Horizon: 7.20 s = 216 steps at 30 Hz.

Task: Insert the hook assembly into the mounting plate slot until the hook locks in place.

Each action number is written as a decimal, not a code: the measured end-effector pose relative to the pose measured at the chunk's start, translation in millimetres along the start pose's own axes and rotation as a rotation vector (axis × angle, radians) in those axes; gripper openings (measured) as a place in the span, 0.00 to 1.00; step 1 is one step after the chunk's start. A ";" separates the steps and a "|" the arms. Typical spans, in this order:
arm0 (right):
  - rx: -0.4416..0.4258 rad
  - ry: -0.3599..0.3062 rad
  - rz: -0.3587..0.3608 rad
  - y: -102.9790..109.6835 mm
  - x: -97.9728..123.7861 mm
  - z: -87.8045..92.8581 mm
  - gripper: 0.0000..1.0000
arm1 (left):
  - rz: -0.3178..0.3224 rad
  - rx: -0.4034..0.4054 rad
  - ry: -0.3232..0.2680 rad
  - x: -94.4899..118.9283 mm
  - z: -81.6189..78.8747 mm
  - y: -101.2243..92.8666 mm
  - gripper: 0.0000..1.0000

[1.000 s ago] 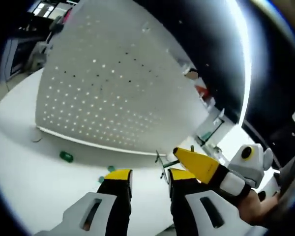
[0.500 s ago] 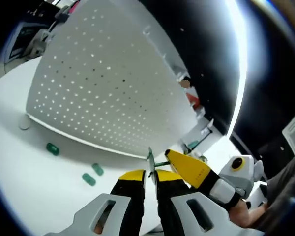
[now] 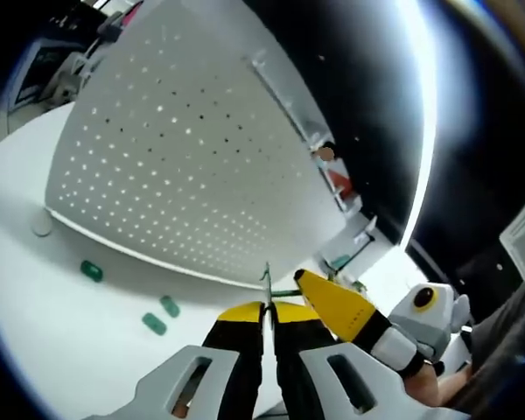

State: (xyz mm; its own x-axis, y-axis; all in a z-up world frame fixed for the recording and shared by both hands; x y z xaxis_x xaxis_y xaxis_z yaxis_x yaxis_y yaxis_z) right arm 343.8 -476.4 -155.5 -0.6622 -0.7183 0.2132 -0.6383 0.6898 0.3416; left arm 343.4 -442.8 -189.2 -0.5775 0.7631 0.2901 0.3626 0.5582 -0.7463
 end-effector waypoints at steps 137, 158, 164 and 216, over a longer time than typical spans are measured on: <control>0.223 -0.041 0.284 -101.1 -25.6 -57.3 0.00 | -0.337 -0.581 0.105 38.1 2.0 34.4 1.00; 0.295 -0.136 0.509 -174.0 -18.9 -120.8 0.00 | -0.356 -0.525 0.094 44.3 1.4 45.6 0.98; 0.275 -0.167 0.533 -184.6 -20.2 -132.8 0.00 | -0.365 -0.533 0.099 46.0 0.0 47.3 0.98; 0.233 -0.167 0.615 -213.2 -26.5 -133.1 0.01 | -0.390 -0.490 0.130 50.0 14.0 55.7 0.97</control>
State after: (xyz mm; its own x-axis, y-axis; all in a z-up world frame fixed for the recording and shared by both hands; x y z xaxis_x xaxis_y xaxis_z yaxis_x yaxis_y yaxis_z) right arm 549.6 -616.4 -112.1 -0.9717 -0.1780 0.1554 -0.1813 0.9834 -0.0073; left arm 324.5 -378.1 -224.6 -0.6528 0.4895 0.5782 0.4535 0.8639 -0.2193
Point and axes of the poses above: the point that each gripper's makers call its tool centre point, and the gripper's own axes: x roughly backward along the fingers, y roughly to its left, z roughly out of its underside, the point moved 3 cm from there along x, roughly backward along the fingers, and after that the axes turned 11 degrees about y, right-handed, at the moved point
